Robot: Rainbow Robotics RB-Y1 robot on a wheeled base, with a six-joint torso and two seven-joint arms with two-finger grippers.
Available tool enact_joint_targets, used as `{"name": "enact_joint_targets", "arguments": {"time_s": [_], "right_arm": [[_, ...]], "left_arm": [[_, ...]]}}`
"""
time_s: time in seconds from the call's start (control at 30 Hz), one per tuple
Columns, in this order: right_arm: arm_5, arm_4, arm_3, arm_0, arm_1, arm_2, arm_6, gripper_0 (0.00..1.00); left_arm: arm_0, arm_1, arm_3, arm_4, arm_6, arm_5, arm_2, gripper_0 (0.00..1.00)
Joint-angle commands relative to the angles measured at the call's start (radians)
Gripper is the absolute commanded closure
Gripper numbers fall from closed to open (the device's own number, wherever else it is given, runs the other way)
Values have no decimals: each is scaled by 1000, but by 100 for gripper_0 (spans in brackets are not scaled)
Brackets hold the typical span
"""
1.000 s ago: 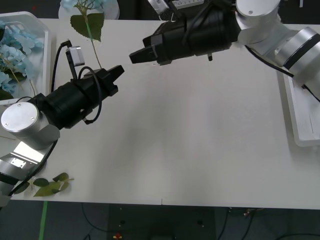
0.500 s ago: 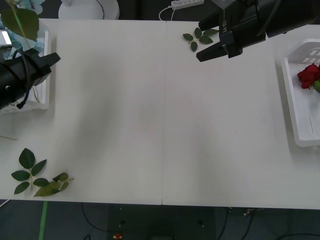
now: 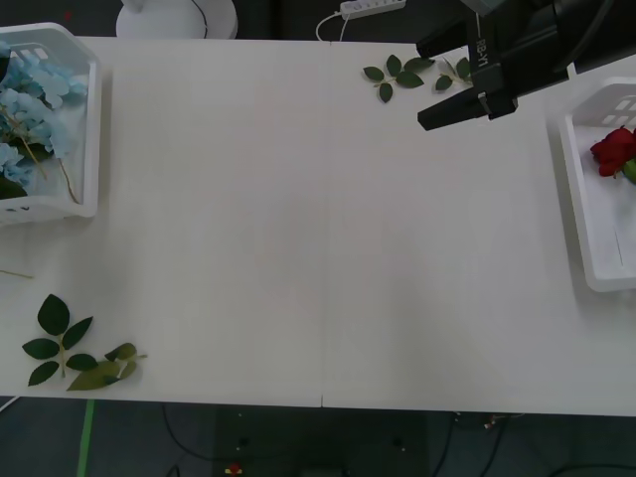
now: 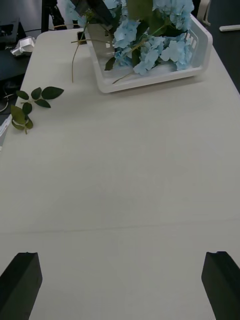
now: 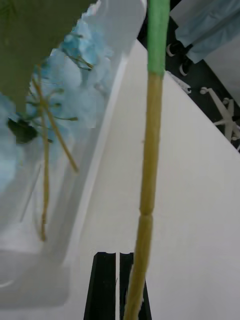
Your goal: Place the red flowers into the right box and the blue flowers into the left box. If a person shows an open palm, hand one flower to the person first, then continue sorting.
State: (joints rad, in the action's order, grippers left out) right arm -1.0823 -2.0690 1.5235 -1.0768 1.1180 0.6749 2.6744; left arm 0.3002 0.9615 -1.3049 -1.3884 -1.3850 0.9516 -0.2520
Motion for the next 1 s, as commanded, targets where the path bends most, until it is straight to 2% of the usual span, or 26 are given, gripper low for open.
{"name": "enact_joint_targets", "arguments": {"time_s": [0.03,0.2,0.53,0.6,0.67,0.73,0.77,0.8,0.83,0.9,1.0], "right_arm": [[2,-33,20,0,42,-15,31,0],[2,-34,20,0,43,-18,31,0],[2,-25,20,1,43,-18,31,0],[2,-25,20,1,43,-18,31,0],[2,-25,20,1,43,-18,31,0],[2,-25,20,1,43,-18,31,0],[2,-25,20,1,43,-18,31,0],[2,-25,20,1,43,-18,31,0],[2,-25,20,1,43,-18,31,0],[2,-25,20,1,43,-18,31,0],[2,-25,20,1,43,-18,31,0]], "left_arm": [[126,121,147,-14,-16,13,-32,100],[204,146,266,26,-31,-5,-3,100],[232,163,297,26,-45,-149,192,100],[232,163,305,32,-52,-151,200,85],[232,163,306,34,-60,-151,211,75],[232,163,306,35,-66,-151,215,57],[232,163,306,37,-71,-151,215,42],[232,163,306,38,-75,-151,215,32],[232,163,306,37,-78,-151,215,28],[232,163,306,25,-86,-151,215,12],[232,163,305,20,-98,-146,215,1]]}}
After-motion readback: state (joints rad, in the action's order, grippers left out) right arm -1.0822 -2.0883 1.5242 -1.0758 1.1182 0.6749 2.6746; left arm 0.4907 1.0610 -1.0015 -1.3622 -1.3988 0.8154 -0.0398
